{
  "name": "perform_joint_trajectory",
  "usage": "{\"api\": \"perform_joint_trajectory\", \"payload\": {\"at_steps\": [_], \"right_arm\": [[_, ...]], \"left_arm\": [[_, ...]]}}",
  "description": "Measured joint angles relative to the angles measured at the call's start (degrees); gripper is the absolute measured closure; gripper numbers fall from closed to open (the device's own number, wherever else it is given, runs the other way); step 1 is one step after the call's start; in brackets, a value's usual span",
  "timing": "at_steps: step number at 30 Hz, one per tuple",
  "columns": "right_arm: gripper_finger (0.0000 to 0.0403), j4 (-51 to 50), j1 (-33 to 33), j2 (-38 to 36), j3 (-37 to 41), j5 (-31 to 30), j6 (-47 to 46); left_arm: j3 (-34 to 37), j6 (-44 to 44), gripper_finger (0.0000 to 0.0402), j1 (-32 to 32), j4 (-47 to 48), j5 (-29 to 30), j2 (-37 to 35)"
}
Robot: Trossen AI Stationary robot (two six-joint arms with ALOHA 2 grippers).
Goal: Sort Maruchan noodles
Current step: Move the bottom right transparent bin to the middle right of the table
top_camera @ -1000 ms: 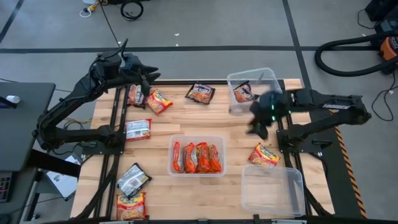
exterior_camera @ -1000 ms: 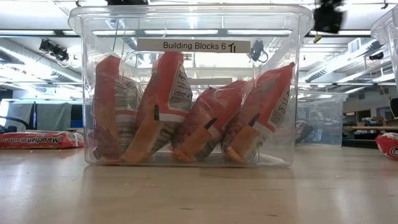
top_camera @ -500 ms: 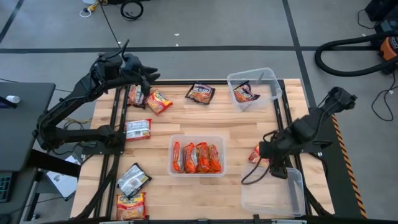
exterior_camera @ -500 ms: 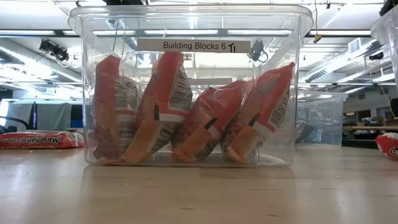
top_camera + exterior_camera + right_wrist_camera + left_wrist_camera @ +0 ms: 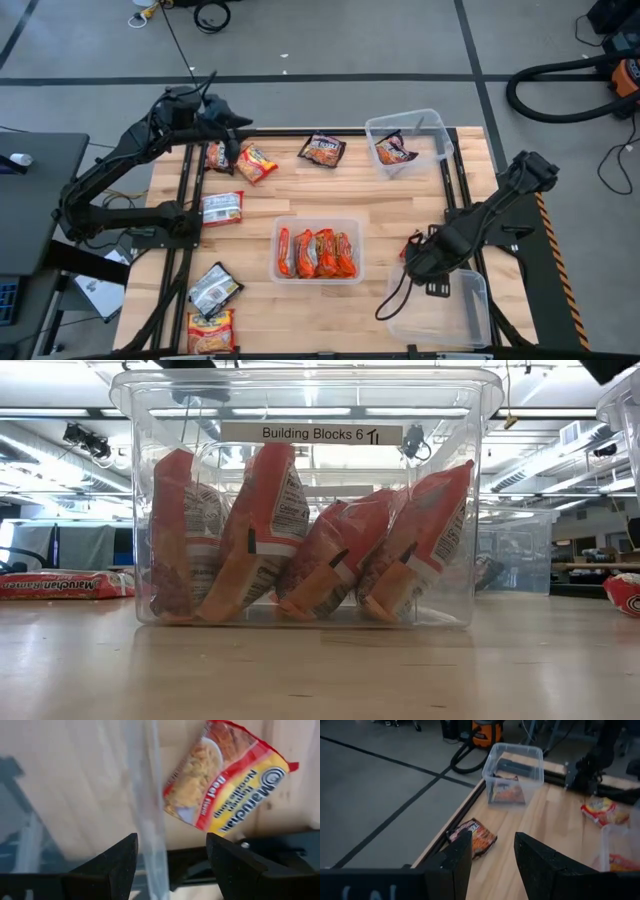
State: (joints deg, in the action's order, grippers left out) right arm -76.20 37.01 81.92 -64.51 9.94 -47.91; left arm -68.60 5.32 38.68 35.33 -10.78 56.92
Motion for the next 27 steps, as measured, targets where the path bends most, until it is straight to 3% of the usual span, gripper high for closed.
{"api": "perform_joint_trajectory", "payload": {"at_steps": [5, 21, 27], "right_arm": [[0.0163, -5.0, -0.4, 1.6, 0.0, -0.8, 5.7], [0.0163, -8.6, -13.3, 1.4, 0.0, -22.8, 19.7], [0.0163, -8.5, -19.0, 1.1, 0.0, -24.9, 23.2]], "left_arm": [[0.0, 1.8, 0.0251, 0.0, 0.6, 0.0, -0.4], [0.0, 2.0, 0.0251, 0.0, 0.5, 0.0, -0.4], [0.0, 2.0, 0.0251, 0.0, 0.5, 0.0, -0.4]]}}
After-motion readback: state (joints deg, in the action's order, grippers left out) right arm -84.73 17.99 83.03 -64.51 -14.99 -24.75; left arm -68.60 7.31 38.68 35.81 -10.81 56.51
